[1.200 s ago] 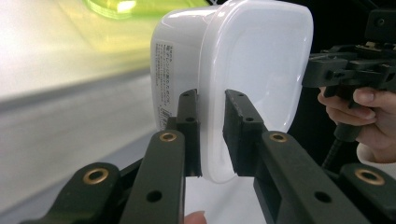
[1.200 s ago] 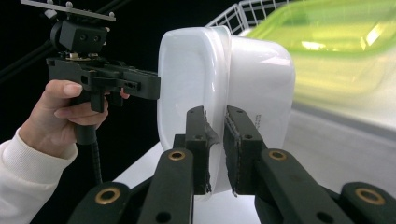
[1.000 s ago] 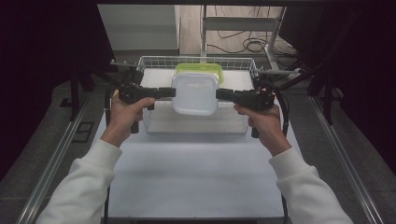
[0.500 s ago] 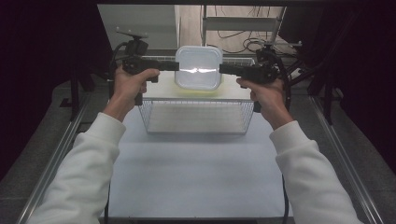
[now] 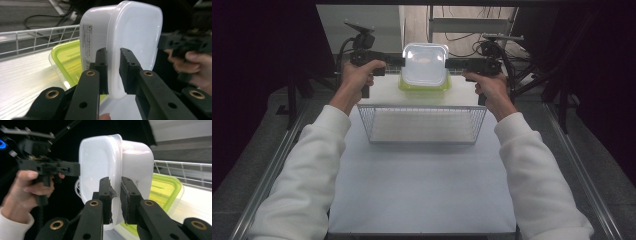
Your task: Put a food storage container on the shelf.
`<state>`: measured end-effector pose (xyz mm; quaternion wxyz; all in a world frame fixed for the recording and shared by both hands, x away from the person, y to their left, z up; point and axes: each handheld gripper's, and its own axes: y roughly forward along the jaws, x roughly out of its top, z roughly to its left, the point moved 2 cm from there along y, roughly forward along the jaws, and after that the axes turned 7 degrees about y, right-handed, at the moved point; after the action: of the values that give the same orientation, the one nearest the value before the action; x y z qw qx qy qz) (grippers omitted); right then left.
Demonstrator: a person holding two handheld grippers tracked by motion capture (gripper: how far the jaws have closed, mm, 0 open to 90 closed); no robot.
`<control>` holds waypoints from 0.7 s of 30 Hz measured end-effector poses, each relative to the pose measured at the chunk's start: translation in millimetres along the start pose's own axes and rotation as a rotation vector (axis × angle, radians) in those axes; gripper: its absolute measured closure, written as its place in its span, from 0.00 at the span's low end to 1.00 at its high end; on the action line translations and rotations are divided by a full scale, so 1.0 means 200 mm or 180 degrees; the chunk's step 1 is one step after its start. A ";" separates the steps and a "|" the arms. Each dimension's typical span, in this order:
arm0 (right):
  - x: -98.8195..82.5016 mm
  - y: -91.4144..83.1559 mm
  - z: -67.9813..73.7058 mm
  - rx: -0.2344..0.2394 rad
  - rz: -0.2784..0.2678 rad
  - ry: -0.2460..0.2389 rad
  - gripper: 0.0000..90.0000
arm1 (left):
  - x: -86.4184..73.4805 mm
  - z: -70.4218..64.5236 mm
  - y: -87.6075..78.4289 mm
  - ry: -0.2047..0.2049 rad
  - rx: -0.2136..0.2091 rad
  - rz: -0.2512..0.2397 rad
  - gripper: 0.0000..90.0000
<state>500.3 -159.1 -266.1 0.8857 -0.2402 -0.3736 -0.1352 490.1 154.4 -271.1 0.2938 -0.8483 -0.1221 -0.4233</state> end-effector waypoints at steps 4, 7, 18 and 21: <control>0.04 0.02 -0.02 0.0004 0.0040 0.0111 0.88 | 0.02 0.04 0.01 -0.0100 -0.0048 0.0017 0.87; 0.07 0.04 -0.03 -0.0039 0.0082 0.0185 0.87 | 0.04 0.05 0.02 -0.0169 -0.0068 0.0044 0.87; 0.14 0.11 -0.13 -0.0111 0.0220 0.0638 0.81 | 0.07 0.16 0.07 -0.0720 -0.0323 0.0053 0.84; 0.15 0.12 -0.17 -0.0051 0.0227 0.0863 0.81 | 0.08 0.18 0.09 -0.0820 -0.0351 0.0004 0.84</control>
<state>549.7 -158.3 -272.5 0.9303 -0.2399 -0.2407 -0.1379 531.2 161.9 -283.5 0.2289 -0.9105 -0.1348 -0.3168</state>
